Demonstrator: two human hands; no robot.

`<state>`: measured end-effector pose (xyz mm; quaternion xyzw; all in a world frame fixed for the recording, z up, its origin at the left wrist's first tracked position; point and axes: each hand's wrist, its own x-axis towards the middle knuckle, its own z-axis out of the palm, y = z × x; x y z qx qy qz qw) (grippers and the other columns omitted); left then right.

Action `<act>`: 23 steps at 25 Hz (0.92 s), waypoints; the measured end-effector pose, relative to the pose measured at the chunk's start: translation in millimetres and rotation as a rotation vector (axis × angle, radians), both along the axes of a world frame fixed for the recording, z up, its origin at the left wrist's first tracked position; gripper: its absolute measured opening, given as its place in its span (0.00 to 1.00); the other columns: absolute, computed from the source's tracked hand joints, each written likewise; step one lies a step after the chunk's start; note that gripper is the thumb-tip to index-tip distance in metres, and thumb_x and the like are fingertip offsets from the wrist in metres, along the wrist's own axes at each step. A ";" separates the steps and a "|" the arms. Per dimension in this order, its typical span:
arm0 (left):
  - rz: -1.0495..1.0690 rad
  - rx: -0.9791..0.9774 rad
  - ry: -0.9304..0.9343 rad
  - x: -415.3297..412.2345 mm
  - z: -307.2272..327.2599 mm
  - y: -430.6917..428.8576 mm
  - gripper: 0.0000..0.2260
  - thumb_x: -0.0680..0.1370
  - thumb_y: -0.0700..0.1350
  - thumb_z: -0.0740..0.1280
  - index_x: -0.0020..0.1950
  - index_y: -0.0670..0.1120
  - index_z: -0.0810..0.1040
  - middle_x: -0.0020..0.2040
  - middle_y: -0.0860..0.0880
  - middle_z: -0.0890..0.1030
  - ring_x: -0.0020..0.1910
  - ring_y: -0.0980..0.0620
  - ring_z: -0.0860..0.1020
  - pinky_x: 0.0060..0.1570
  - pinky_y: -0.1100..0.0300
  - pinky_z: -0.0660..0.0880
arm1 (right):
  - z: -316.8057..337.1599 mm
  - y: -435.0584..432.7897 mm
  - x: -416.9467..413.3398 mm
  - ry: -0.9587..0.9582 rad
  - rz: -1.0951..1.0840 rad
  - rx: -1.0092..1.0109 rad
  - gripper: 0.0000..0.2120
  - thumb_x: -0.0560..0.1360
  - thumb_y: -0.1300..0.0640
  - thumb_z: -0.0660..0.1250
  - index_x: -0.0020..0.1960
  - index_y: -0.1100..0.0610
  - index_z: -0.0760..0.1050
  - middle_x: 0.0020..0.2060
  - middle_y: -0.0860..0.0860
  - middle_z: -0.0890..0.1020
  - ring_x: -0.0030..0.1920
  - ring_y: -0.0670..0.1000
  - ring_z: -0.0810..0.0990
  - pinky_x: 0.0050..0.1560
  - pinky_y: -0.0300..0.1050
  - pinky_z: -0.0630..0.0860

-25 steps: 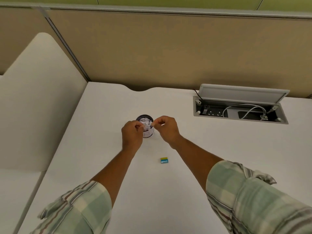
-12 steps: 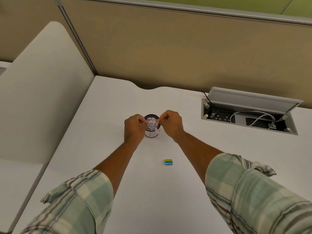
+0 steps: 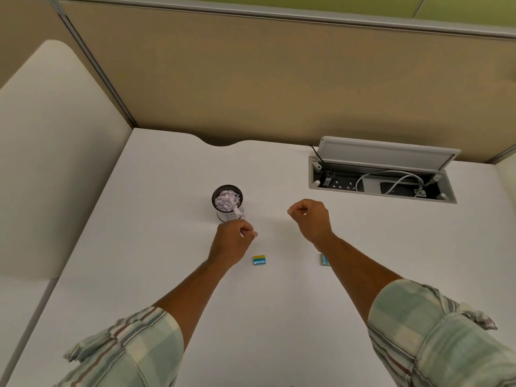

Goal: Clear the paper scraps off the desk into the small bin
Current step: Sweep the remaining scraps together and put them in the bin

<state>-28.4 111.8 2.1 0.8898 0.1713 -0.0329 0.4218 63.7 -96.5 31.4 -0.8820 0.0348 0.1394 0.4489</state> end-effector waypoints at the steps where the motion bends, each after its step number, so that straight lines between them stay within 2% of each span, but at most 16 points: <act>1: -0.026 0.014 0.073 -4.5 -7.8 -6.2 0.04 0.74 0.47 0.76 0.45 0.48 0.85 0.41 0.55 0.83 0.39 0.60 0.79 0.45 0.66 0.72 | -3.1 -18.6 -3.3 0.004 -0.016 -0.046 0.03 0.76 0.58 0.72 0.44 0.56 0.84 0.41 0.48 0.85 0.44 0.48 0.82 0.48 0.42 0.78; 3: -0.058 0.046 0.186 -12.4 -21.8 -13.3 0.07 0.75 0.46 0.76 0.51 0.46 0.85 0.49 0.50 0.84 0.46 0.54 0.80 0.49 0.62 0.74 | -12.3 -52.8 -11.5 0.052 -0.019 -0.151 0.04 0.77 0.58 0.70 0.45 0.55 0.83 0.43 0.49 0.86 0.47 0.51 0.83 0.49 0.46 0.80; 5: -0.055 0.047 0.239 -18.1 -31.5 -16.8 0.08 0.75 0.44 0.75 0.53 0.45 0.85 0.52 0.47 0.83 0.50 0.51 0.81 0.51 0.60 0.75 | -22.5 -82.3 -21.9 0.138 0.006 -0.292 0.03 0.77 0.56 0.69 0.46 0.53 0.82 0.45 0.50 0.84 0.48 0.52 0.83 0.49 0.48 0.81; 8: 0.006 0.002 0.271 -22.5 -38.5 -21.5 0.09 0.74 0.43 0.76 0.52 0.42 0.85 0.51 0.45 0.84 0.48 0.51 0.80 0.48 0.63 0.71 | -36.3 -111.1 -37.7 0.212 0.076 -0.465 0.06 0.78 0.55 0.68 0.54 0.51 0.80 0.52 0.50 0.82 0.51 0.53 0.81 0.53 0.51 0.81; 10: 0.034 -0.004 0.268 -24.3 -39.7 -24.9 0.10 0.73 0.43 0.77 0.52 0.41 0.86 0.50 0.45 0.84 0.45 0.53 0.78 0.47 0.64 0.70 | -43.1 -117.0 -45.8 0.217 0.146 -0.510 0.13 0.78 0.56 0.67 0.63 0.50 0.78 0.58 0.51 0.79 0.58 0.53 0.79 0.57 0.51 0.79; 12: 0.033 -0.023 0.261 -25.7 -40.0 -29.6 0.10 0.72 0.42 0.78 0.51 0.41 0.86 0.49 0.45 0.84 0.44 0.53 0.79 0.46 0.64 0.71 | -47.7 -117.3 -50.8 0.221 0.183 -0.530 0.16 0.78 0.56 0.66 0.66 0.49 0.76 0.61 0.51 0.77 0.62 0.53 0.78 0.59 0.52 0.78; 15: 0.031 -0.027 0.259 -29.0 -40.2 -35.1 0.09 0.71 0.39 0.78 0.50 0.42 0.85 0.50 0.44 0.83 0.48 0.48 0.82 0.47 0.61 0.74 | -52.6 -113.9 -56.7 0.199 0.245 -0.612 0.13 0.78 0.54 0.67 0.63 0.48 0.77 0.57 0.51 0.76 0.57 0.55 0.79 0.55 0.51 0.79; 19: 0.011 0.042 0.264 -37.7 -40.2 -43.0 0.07 0.71 0.39 0.77 0.47 0.45 0.85 0.48 0.44 0.81 0.50 0.45 0.81 0.52 0.48 0.79 | -54.7 -108.0 -67.0 0.155 0.251 -0.693 0.09 0.77 0.54 0.69 0.56 0.52 0.75 0.53 0.52 0.75 0.51 0.54 0.78 0.47 0.49 0.79; 21: 0.029 0.036 0.269 -41.2 -40.0 -46.0 0.06 0.70 0.39 0.77 0.46 0.46 0.85 0.46 0.45 0.82 0.48 0.45 0.81 0.51 0.48 0.79 | -55.8 -105.6 -71.9 0.165 0.229 -0.682 0.08 0.77 0.54 0.69 0.54 0.53 0.73 0.52 0.52 0.75 0.50 0.54 0.78 0.45 0.49 0.78; 23: 0.073 -0.009 0.282 -42.6 -38.0 -47.4 0.06 0.69 0.39 0.78 0.44 0.45 0.85 0.43 0.46 0.84 0.44 0.47 0.82 0.48 0.51 0.81 | -57.1 -102.6 -75.0 0.182 0.147 -0.611 0.05 0.76 0.60 0.68 0.50 0.54 0.73 0.49 0.53 0.78 0.46 0.55 0.79 0.42 0.48 0.78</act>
